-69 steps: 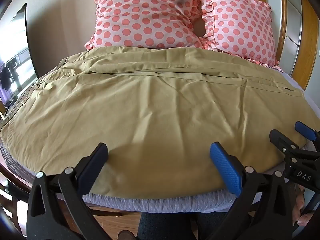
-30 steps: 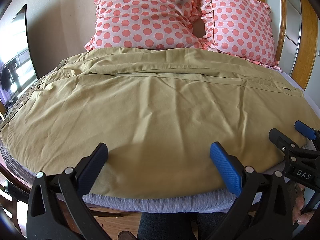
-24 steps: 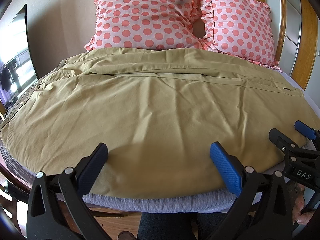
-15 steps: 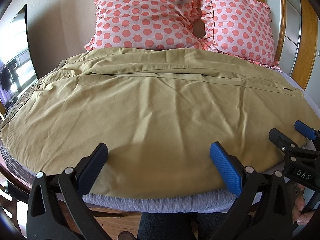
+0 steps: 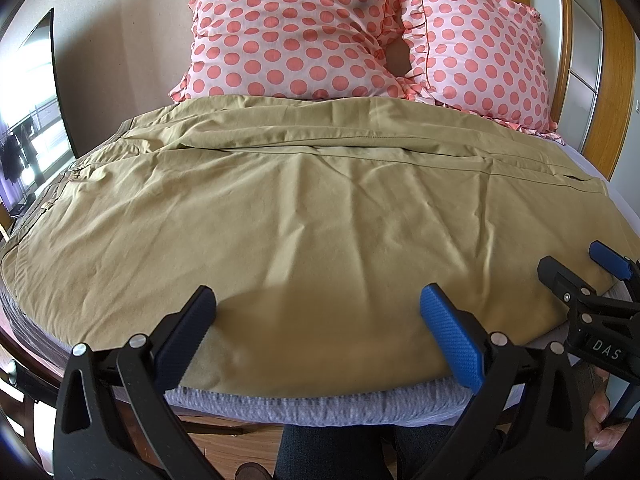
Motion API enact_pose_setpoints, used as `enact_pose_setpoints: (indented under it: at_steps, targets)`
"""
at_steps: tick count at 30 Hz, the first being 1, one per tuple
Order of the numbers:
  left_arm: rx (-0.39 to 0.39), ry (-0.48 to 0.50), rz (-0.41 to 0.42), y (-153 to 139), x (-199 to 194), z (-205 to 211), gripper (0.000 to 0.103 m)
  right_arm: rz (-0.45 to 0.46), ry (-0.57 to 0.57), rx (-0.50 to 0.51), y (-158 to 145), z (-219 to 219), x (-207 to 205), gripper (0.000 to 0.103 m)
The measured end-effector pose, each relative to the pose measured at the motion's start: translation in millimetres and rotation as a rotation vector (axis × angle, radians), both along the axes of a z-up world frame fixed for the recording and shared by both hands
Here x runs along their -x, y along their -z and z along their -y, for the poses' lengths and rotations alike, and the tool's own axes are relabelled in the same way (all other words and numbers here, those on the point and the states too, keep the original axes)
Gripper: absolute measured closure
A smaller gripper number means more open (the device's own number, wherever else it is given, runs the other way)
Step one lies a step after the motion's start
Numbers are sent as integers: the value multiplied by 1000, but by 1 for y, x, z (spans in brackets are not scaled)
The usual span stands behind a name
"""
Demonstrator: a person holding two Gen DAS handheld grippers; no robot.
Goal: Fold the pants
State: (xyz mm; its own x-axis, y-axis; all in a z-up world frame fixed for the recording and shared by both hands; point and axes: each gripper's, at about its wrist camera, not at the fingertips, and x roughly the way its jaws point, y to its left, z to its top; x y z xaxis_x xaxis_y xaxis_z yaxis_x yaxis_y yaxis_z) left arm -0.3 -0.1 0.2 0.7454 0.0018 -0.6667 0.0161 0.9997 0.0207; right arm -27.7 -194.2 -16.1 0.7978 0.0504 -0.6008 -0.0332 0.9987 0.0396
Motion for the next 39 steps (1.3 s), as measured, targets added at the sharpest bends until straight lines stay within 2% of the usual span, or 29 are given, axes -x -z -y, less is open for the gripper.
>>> enact_pose_setpoints:
  at_steps: [15,17,18,21,23,24,27,28,29,30,32,37,39]
  targets:
    - [-1,1,0,0,0,0,2,-16,-21,3,1,-4,-2,1]
    - [0,7,-10,-1,-1,-1,2,-67,-37,8,-10,2,-15,1]
    - [2,13,-17,-1,-2,-2,2,-61,-28,8,-11,3,-12,1]
    - [7,23,-22,-8,-5,-3,2,-12,26,8,-51,38,-28,1]
    - [20,25,13,-17,-4,-10,2,7,105,-20,-84,75,-59,1]
    - [28,27,27,-22,-5,-12,2,-9,129,-35,-91,86,-72,1]
    - [59,36,55,-31,-10,-16,2,-105,247,-90,-100,136,-148,1]
    - [71,45,61,-33,-12,-17,2,-142,303,-103,-96,154,-179,5]
    - [76,52,63,-33,-13,-18,2,-170,361,-114,-91,171,-201,21]
    - [80,62,69,-34,-13,-18,2,-204,423,-127,-84,187,-224,29]
    - [82,81,91,-36,-14,-19,2,-293,528,-190,-65,219,-271,40]
    - [91,100,126,-40,-19,-23,2,-391,711,-287,-31,259,-333,42]
    - [86,103,129,-40,-24,-24,2,-395,746,-268,-25,262,-348,41]
